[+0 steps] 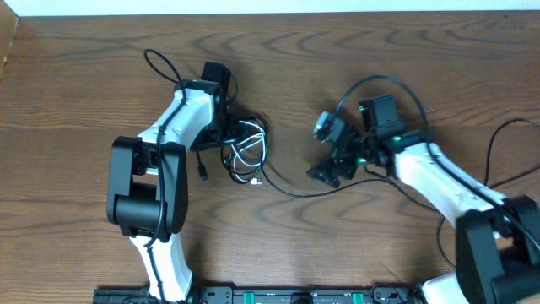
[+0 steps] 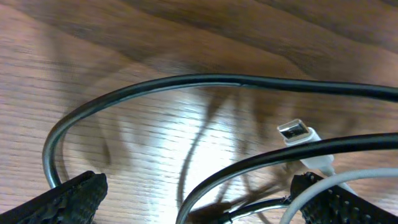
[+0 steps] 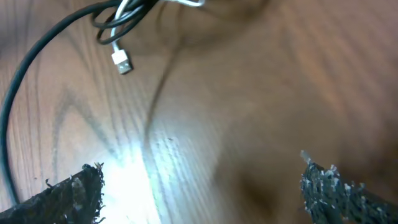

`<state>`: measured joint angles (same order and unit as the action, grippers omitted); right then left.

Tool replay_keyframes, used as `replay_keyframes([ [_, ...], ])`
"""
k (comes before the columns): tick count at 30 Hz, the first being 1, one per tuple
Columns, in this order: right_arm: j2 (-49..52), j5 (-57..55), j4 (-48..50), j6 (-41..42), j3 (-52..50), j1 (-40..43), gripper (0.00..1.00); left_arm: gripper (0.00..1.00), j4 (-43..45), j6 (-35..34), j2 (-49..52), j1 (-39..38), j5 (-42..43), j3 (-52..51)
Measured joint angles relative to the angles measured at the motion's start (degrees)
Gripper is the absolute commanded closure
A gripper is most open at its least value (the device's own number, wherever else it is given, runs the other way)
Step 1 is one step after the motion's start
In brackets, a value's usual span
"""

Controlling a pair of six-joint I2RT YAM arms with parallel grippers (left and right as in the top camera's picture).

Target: Untangle cables

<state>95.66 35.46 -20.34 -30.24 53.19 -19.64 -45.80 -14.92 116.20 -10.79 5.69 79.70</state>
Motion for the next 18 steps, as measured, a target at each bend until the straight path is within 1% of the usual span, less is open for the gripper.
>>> replay_keyframes([
  [6,3.7,-0.3,1.6,-0.1,0.0,-3.9,0.03,0.0,0.0,0.0,0.0,-2.3,0.0,0.0],
  [14,3.7,0.0,2.1,-0.1,0.0,-4.2,0.03,0.0,0.0,0.0,0.0,-2.7,0.0,0.0],
  [18,3.7,2.9,4.3,0.8,0.0,-4.2,0.04,0.0,0.0,0.0,0.0,-2.7,-0.1,0.0],
])
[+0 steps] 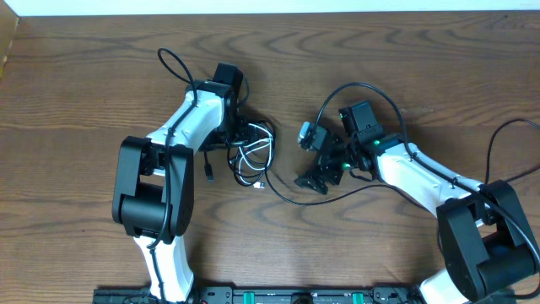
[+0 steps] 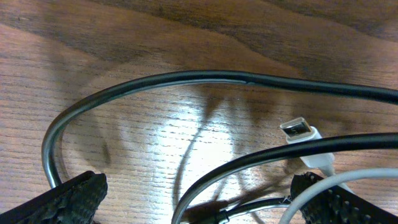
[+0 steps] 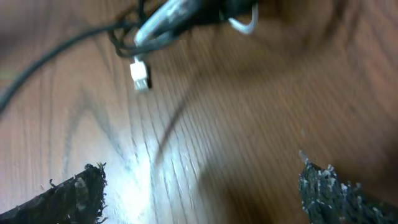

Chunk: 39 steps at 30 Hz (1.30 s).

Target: Untangle cables

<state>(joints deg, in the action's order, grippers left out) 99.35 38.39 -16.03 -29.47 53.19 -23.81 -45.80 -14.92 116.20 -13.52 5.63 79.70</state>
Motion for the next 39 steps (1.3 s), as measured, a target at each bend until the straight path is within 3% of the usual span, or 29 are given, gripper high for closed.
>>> replay_keyframes([
  [12,-0.9,19.1,-0.5,2.2,0.0,-0.5,0.11,0.0,0.0,0.0,0.0,0.0,0.0,0.0],
  [19,-1.0,16.9,-5.6,2.4,0.0,-6.1,0.13,0.0,0.0,0.0,0.0,0.0,0.0,0.0],
  [25,-1.0,8.8,-7.3,2.7,0.0,-11.5,0.28,0.0,0.0,0.0,0.0,0.0,0.0,0.0],
  [29,-1.0,5.6,-7.9,2.9,0.0,-13.0,0.53,0.0,0.0,0.0,0.0,0.0,0.0,0.0],
  [33,-1.0,4.1,-9.1,3.0,0.0,-13.7,0.63,0.0,0.0,0.0,0.0,0.0,0.0,0.0],
  [34,-1.0,3.9,-9.5,3.1,0.0,-13.7,0.73,0.0,0.0,0.0,0.0,0.0,0.0,0.0],
  [35,-1.0,3.7,-10.0,3.1,0.0,-13.7,0.96,0.0,-0.1,0.0,0.0,0.0,0.0,0.0],
  [39,-1.0,2.3,-11.7,3.2,0.0,-13.7,0.99,0.0,-0.1,0.0,0.0,0.0,0.0,0.0],
])
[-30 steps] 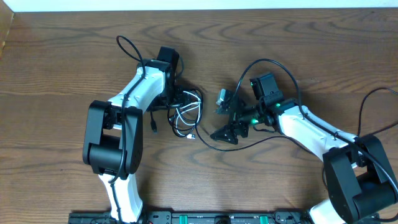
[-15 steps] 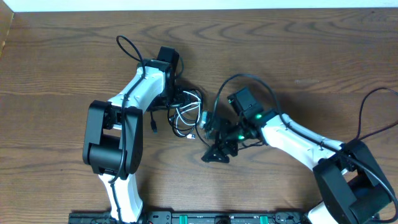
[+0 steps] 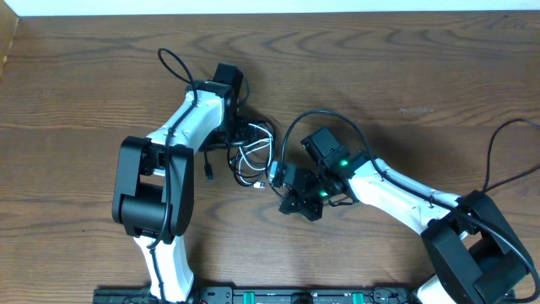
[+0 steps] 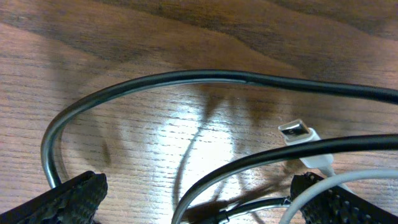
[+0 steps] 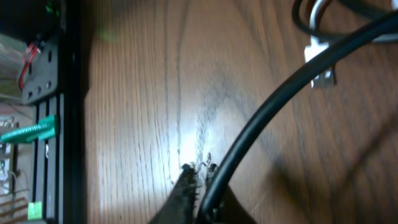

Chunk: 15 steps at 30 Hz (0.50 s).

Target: Untangle cables

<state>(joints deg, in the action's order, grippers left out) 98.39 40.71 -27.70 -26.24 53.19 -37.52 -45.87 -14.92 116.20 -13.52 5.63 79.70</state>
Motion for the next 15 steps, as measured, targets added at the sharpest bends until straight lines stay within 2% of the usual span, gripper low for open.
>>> replay_keyframes([
  [8,0.0,-1.5,-0.2,0.8,0.0,0.0,0.99,0.0,0.0,0.0,0.0,0.0,0.0,0.0],
  [15,-0.1,-1.6,-0.2,5.4,0.0,1.8,0.99,0.0,-0.2,0.2,0.0,0.0,-1.1,0.0],
])
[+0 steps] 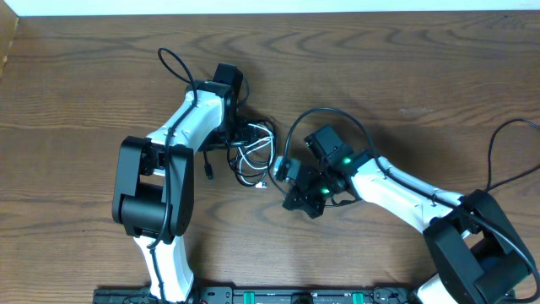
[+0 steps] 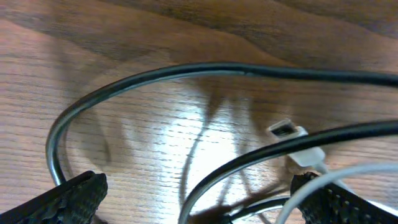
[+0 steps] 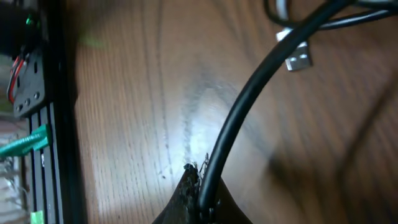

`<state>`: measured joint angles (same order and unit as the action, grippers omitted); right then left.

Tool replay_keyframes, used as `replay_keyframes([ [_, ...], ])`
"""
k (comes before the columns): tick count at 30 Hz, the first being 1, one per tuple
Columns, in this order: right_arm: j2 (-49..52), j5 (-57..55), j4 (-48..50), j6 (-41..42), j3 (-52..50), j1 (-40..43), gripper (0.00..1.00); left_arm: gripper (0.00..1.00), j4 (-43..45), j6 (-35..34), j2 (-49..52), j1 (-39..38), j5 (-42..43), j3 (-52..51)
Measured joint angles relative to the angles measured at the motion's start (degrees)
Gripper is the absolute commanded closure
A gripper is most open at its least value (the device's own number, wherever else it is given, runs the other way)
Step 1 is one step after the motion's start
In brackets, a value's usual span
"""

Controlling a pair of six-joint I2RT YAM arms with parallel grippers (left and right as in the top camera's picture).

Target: Untangle cables

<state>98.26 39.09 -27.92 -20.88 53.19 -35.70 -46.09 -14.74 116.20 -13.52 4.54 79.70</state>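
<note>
A tangle of black and white cables (image 1: 253, 154) lies at the table's middle left. My left gripper (image 2: 199, 196) is open over it, and black strands and a white strand cross between its fingers (image 2: 68, 199). A white connector (image 2: 287, 132) lies just ahead, under a long black cable arc (image 2: 186, 73). My right gripper (image 3: 202, 202) is shut on a black cable (image 3: 245, 109) right of the tangle, seen from above as the right gripper (image 1: 297, 192). Another white plug (image 3: 297, 56) lies beyond it.
A black plug end (image 1: 207, 173) trails off the tangle's left side. The arms' own black leads loop above each wrist (image 1: 325, 116). A black and green rail (image 1: 295, 295) runs along the front edge, and a further black lead (image 1: 506, 143) curves at the far right.
My right gripper, still shut on the black cable, has shifted a little up and to the right. Under my left gripper the white connector has slid left and turned. The left arm stays put.
First my right gripper stood open well to the right of the tangle, with the left one over the tangle. Then the right one was nearer, still open. By 0.5 s ago it was shut on a black cable beside the tangle, and it still holds it.
</note>
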Motion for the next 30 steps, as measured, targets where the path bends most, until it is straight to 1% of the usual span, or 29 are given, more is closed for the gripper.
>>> replay_keyframes([
  [4,-2.0,-0.2,-0.4,3.0,0.0,3.4,0.99,0.0,-0.3,0.0,0.0,0.0,-0.4,0.0],
  [9,-7.6,-0.2,-2.0,4.9,0.0,8.4,0.99,0.0,-0.7,0.0,0.0,0.0,-0.4,0.0],
  [19,-21.4,-0.4,-6.9,5.6,0.0,19.6,0.99,0.0,-1.0,0.1,0.0,-0.3,0.5,0.0],
  [30,-35.8,-0.1,-7.3,5.6,0.0,27.8,0.99,0.0,-1.0,0.2,0.0,-0.9,2.2,0.0],
])
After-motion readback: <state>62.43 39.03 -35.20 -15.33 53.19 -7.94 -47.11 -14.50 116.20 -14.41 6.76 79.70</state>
